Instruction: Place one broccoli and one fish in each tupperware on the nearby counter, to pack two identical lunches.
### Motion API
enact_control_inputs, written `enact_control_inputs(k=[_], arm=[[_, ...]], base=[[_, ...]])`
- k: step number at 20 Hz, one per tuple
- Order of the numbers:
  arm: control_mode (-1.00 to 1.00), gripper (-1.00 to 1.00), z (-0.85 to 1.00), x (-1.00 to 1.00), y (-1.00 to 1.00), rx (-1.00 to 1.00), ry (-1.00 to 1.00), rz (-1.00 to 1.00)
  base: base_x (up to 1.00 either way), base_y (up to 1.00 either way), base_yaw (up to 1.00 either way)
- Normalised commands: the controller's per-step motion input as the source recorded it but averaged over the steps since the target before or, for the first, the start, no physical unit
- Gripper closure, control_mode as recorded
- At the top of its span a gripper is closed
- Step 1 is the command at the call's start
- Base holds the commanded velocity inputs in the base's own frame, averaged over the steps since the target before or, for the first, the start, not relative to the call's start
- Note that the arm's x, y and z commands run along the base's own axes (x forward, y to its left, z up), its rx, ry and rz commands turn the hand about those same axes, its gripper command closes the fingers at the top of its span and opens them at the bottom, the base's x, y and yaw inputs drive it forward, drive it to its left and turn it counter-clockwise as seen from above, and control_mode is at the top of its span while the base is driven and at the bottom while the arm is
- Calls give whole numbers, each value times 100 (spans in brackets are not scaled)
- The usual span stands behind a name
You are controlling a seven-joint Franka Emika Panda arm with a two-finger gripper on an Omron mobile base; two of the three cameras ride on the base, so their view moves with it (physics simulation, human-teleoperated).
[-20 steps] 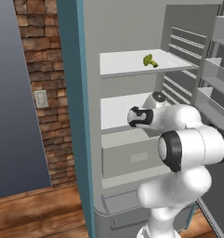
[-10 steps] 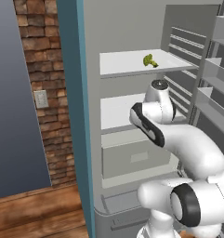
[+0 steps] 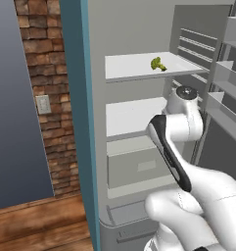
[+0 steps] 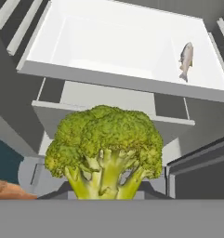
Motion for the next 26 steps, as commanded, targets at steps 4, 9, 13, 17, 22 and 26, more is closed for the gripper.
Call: enact_control_inputs(k=[4,9,13,17,22,26], arm=[[-100,100,37,-80,0,0,-7,8],[100,100,11,-52,-4,0,-6,8],[100,100,0,0,0,0,0,0],[100,100,0,0,0,0,0,0],[100,100,0,0,0,0,0,0],[100,100,0,0,0,0,0,0]], base=[[0,0,0],[-33,0,4],[-98,0,3],[-100,0,0],[-98,0,0],[-99,0,0]])
